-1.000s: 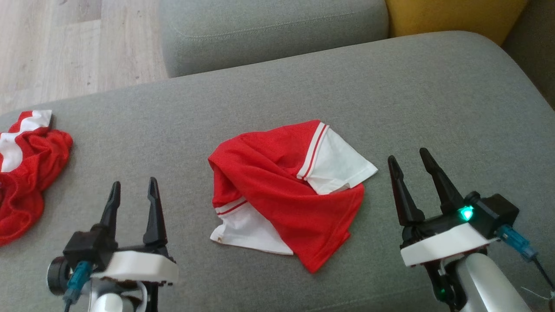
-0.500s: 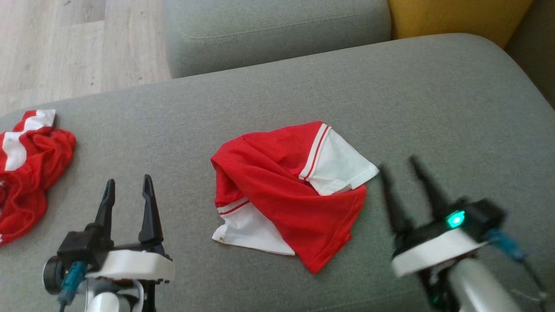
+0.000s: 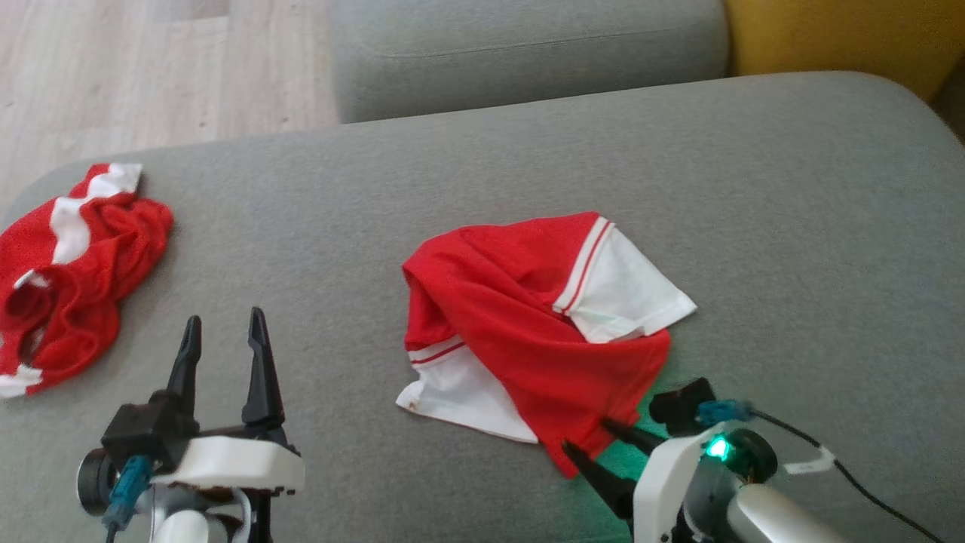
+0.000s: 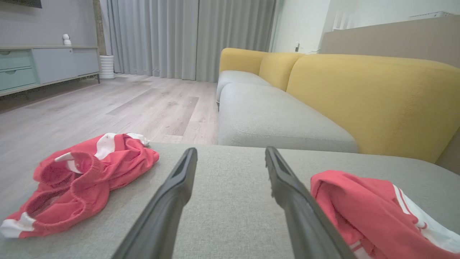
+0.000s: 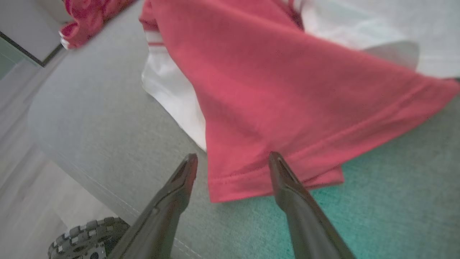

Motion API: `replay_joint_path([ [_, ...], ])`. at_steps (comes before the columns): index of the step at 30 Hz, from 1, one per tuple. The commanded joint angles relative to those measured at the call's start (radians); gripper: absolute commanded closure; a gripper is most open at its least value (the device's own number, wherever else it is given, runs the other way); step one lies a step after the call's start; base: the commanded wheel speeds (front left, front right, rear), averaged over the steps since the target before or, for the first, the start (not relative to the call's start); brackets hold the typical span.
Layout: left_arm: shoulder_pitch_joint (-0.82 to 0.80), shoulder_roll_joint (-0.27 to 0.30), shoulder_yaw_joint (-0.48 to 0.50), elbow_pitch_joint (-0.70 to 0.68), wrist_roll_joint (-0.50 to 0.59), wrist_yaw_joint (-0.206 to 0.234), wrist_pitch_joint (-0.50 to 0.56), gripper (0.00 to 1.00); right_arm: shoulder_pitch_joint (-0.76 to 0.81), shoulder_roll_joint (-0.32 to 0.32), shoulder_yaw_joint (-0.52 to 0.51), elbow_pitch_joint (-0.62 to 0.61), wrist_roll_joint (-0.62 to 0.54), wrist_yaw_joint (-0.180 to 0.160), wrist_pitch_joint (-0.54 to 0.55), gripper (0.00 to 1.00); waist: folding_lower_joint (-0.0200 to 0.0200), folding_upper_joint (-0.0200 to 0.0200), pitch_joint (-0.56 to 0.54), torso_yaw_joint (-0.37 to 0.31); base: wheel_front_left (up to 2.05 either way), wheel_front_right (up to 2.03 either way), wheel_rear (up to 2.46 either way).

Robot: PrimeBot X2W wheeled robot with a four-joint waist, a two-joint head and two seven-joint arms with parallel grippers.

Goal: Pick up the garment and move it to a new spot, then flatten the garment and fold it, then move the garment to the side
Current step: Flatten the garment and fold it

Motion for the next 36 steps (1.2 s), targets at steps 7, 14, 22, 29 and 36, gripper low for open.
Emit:
replay_joint_path([
  [7, -0.053, -0.003, 0.026, -0.020, -0.004, -0.004, -0.012, 0.00, -0.061, 0.041, 0.040, 0.092, -0.024, 0.008, 0.115, 0.00, 0.0000, 0.0000, 0.021, 0.064, 0.00, 0.00, 0.00],
  [14, -0.061, -0.004, 0.023, -0.018, -0.019, 0.004, -0.012, 0.00, -0.087, 0.057, 0.033, 0.190, -0.084, 0.008, 0.112, 1.00, 0.0000, 0.0000, 0.035, 0.087, 0.00, 0.00, 0.00],
  [22, -0.057, -0.004, 0.030, -0.020, -0.029, 0.016, -0.012, 0.00, -0.107, 0.028, -0.038, 0.167, -0.115, 0.008, 0.064, 1.00, 0.0000, 0.0000, 0.031, 0.053, 0.00, 0.00, 0.00],
  [29, -0.053, -0.004, 0.041, -0.029, -0.029, 0.021, -0.012, 0.00, -0.129, -0.099, -0.246, 0.069, -0.181, 0.008, 0.088, 1.00, 0.0000, 0.0000, 0.030, -0.013, 0.00, 0.00, 0.00],
  [36, -0.069, -0.004, 0.034, -0.028, -0.021, 0.017, -0.012, 0.00, -0.105, -0.176, -0.390, 0.048, -0.229, 0.008, 0.201, 1.00, 0.0000, 0.0000, 0.051, -0.041, 0.00, 0.00, 0.00],
])
